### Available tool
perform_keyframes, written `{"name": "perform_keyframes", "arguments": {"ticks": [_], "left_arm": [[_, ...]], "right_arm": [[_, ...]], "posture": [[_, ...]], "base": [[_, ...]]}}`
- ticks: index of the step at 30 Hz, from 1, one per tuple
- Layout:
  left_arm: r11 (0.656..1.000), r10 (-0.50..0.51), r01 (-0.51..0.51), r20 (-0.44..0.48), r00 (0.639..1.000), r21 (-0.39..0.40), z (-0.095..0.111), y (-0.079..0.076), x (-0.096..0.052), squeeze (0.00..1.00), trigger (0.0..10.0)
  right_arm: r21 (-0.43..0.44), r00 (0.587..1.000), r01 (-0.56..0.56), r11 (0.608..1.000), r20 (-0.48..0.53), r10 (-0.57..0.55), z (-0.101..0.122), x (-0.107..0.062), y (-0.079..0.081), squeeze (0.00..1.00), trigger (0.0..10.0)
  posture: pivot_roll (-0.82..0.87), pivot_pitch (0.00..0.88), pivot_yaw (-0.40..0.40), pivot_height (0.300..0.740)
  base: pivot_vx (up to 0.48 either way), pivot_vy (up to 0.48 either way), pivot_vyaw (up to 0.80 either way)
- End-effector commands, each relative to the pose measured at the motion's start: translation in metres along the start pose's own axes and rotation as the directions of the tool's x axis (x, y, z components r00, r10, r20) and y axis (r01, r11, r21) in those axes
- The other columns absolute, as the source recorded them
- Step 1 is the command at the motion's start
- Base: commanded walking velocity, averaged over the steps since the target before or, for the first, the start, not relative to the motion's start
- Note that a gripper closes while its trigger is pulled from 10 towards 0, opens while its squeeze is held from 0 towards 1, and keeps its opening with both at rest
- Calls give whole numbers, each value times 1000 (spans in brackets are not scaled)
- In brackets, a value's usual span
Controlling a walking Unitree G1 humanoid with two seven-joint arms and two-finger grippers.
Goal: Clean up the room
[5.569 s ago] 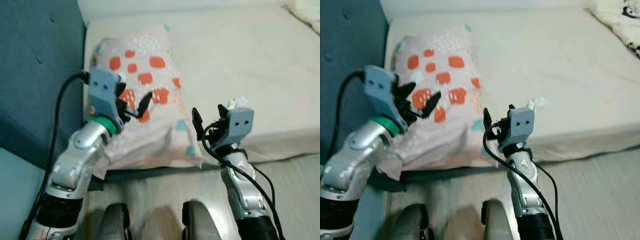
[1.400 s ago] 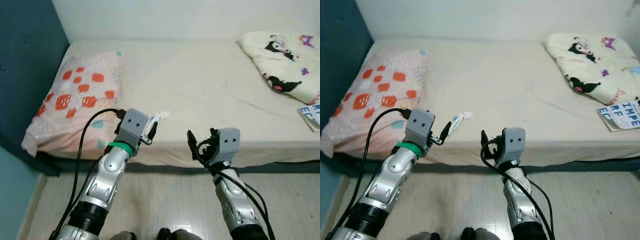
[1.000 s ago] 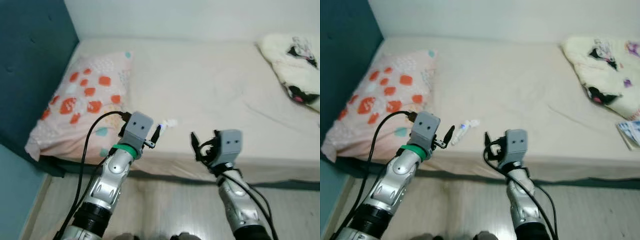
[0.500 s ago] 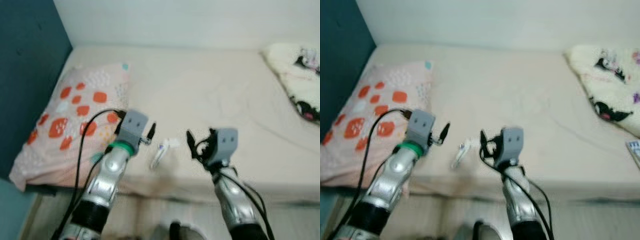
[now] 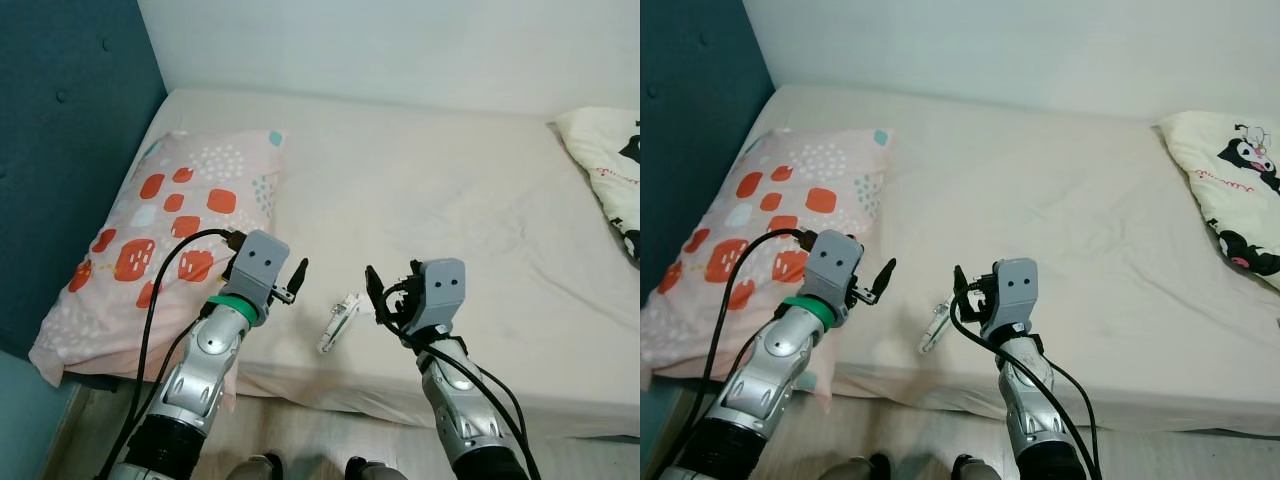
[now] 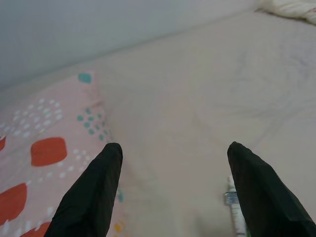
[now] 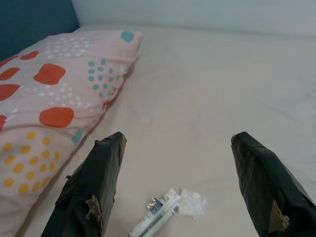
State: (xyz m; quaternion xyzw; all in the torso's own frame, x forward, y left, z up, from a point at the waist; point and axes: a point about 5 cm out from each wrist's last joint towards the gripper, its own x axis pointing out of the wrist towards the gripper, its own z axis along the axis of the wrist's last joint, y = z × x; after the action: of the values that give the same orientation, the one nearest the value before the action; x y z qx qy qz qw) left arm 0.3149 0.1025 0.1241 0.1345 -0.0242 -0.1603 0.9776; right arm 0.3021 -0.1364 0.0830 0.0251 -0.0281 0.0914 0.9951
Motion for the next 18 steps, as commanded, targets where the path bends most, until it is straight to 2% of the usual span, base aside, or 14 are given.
{"name": "perform_keyframes", "arguments": {"ticks": [1,9,18], "left_arm": [[1000,-11,11,-18,1000,-12,-7,-6,-2,0,10000],[1000,-16,15,-14,1000,-12,-6,-7,-2,0,10000],[1000,-8,8,-19,1000,0,-6,0,-3,0,10000]], "right_arm": [[0,1000,15,1000,-22,-15,-6,-4,-3,0,10000],[0,1000,19,1000,-20,-19,-5,-4,-4,0,10000],[9,1000,20,1000,-17,-20,-6,-3,-1,0,10000]], "posture": [[-33,80,39,710],[-33,81,38,695],[-24,87,43,655]], "base": [[0,0,0],[0,0,0],[0,0,0]]}}
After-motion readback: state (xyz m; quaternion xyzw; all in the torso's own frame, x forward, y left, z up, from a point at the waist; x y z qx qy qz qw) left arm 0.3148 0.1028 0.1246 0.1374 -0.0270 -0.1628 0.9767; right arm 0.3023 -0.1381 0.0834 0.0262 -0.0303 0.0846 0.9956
